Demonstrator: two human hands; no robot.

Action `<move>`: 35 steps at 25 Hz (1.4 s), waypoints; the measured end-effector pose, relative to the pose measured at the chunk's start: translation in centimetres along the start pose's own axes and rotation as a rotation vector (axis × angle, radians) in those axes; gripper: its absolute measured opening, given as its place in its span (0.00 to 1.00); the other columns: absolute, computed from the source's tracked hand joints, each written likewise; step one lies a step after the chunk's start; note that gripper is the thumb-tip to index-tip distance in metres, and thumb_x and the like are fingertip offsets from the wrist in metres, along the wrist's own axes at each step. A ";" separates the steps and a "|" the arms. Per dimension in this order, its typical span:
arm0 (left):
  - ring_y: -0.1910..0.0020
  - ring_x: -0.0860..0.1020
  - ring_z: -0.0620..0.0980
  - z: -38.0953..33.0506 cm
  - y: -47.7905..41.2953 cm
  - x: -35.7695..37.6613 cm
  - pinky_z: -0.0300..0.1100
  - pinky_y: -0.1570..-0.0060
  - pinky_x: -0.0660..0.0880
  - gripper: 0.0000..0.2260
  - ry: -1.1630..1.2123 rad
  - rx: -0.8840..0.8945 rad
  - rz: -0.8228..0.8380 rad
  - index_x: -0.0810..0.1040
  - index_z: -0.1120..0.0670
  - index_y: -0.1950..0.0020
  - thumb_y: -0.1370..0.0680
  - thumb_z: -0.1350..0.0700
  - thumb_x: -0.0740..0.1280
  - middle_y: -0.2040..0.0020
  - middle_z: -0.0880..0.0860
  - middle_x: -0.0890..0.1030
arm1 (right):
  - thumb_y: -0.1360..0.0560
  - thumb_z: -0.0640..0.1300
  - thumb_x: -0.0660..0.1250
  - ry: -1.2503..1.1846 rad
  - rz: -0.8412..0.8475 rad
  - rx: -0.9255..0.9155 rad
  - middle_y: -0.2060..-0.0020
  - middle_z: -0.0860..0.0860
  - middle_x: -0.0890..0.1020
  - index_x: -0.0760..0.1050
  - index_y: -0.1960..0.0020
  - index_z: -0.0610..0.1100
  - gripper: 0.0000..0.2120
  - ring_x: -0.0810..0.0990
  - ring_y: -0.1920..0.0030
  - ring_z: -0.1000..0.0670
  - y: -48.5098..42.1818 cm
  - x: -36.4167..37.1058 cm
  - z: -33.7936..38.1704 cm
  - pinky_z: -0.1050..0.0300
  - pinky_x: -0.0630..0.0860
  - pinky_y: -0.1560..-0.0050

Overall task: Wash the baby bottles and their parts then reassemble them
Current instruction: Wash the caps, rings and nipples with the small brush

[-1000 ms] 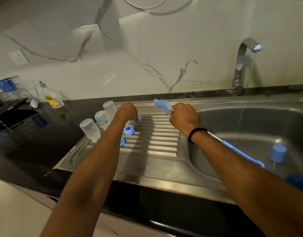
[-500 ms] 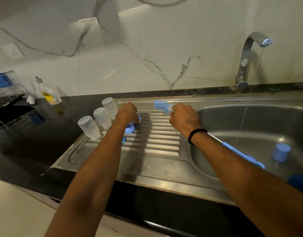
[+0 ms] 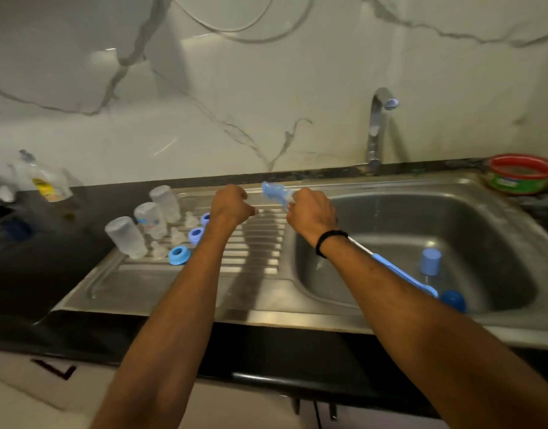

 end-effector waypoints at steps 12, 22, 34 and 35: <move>0.46 0.82 0.56 -15.7 9.3 10.2 0.44 0.50 0.74 0.16 0.100 0.218 0.160 0.83 0.57 0.43 0.28 0.51 0.77 0.46 0.56 0.85 | 0.25 0.47 0.69 0.067 -0.063 0.229 0.53 0.42 0.84 0.80 0.47 0.41 0.11 0.82 0.51 0.40 3.5 -11.0 -15.2 0.56 0.72 0.60; 0.38 0.77 0.55 -20.5 11.0 24.0 0.47 0.41 0.76 0.26 -0.268 0.379 0.582 0.75 0.56 0.32 0.26 0.46 0.75 0.35 0.55 0.78 | 0.24 0.49 0.69 0.121 -0.006 0.326 0.52 0.45 0.83 0.80 0.44 0.43 0.13 0.81 0.52 0.43 3.9 -8.7 -22.6 0.55 0.72 0.60; 0.43 0.78 0.54 -22.3 10.9 33.3 0.50 0.41 0.78 0.28 -0.316 0.489 0.785 0.75 0.56 0.34 0.28 0.43 0.76 0.38 0.55 0.77 | 0.24 0.50 0.69 0.088 -0.028 0.388 0.51 0.46 0.82 0.79 0.42 0.45 0.14 0.81 0.52 0.43 2.8 -9.2 -25.4 0.54 0.76 0.58; 0.43 0.78 0.54 -22.5 11.0 33.3 0.50 0.41 0.78 0.27 -0.290 0.484 0.785 0.76 0.55 0.34 0.28 0.44 0.76 0.38 0.55 0.77 | 0.24 0.50 0.69 0.083 -0.019 0.392 0.51 0.46 0.82 0.80 0.42 0.45 0.14 0.81 0.52 0.44 2.9 -9.3 -25.4 0.55 0.74 0.60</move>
Point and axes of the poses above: each hand's wrist, its own y-axis away from the middle knuckle, its own x-axis out of the palm, z = x × y, the point moved 8 cm from there along -y, towards the middle knuckle
